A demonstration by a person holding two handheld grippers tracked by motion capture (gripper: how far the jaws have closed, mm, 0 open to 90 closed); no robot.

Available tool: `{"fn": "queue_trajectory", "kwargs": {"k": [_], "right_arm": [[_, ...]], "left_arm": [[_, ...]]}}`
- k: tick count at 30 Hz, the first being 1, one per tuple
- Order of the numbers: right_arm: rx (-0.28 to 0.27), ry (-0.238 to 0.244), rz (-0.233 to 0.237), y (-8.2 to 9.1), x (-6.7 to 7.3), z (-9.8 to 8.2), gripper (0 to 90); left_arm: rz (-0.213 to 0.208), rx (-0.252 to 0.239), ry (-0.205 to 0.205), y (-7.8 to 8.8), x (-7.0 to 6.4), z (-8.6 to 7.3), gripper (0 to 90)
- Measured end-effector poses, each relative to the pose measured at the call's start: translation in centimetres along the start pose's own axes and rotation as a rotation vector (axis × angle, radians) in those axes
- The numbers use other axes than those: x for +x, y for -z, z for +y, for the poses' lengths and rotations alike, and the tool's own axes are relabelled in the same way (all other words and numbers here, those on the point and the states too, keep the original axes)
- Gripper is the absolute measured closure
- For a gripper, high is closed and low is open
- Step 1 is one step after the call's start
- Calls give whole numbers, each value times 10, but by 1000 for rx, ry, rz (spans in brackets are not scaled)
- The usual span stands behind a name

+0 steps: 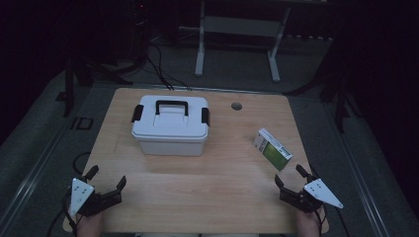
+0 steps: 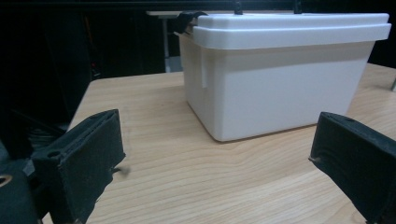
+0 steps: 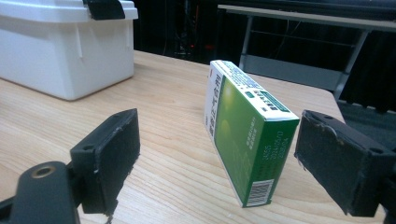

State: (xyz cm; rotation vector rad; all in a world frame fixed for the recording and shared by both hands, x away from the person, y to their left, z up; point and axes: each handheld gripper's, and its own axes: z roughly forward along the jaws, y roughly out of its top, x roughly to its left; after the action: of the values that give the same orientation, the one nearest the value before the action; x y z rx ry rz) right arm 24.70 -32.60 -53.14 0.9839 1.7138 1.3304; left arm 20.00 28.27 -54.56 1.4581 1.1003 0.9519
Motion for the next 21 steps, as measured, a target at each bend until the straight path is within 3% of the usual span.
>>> {"fn": "queue_trajectory", "kwargs": {"k": [2,4,6,8,11,14,17,21], "right_arm": [[-14,-4,3,0,0,-1,127],[-26,-38,12,-1,0,0,127],[-36,-21,-1,0,1,3,127],[-55,-18,5,3,3,7,127],[-45,-30,31,3,5,12,138],[-15,3,38,0,12,14,139],[-20,18,102,-1,20,18,139],[-30,66,134,-6,31,22,143]], "left_arm": [[10,7,-2,1,1,1,24],[36,13,-11,2,2,0,24],[30,11,31,2,4,1,24],[17,36,67,2,5,3,25],[-34,95,114,0,8,6,37],[-54,137,104,-3,6,7,49],[-89,132,101,-5,4,8,49],[-127,122,104,-9,4,10,49]]}}
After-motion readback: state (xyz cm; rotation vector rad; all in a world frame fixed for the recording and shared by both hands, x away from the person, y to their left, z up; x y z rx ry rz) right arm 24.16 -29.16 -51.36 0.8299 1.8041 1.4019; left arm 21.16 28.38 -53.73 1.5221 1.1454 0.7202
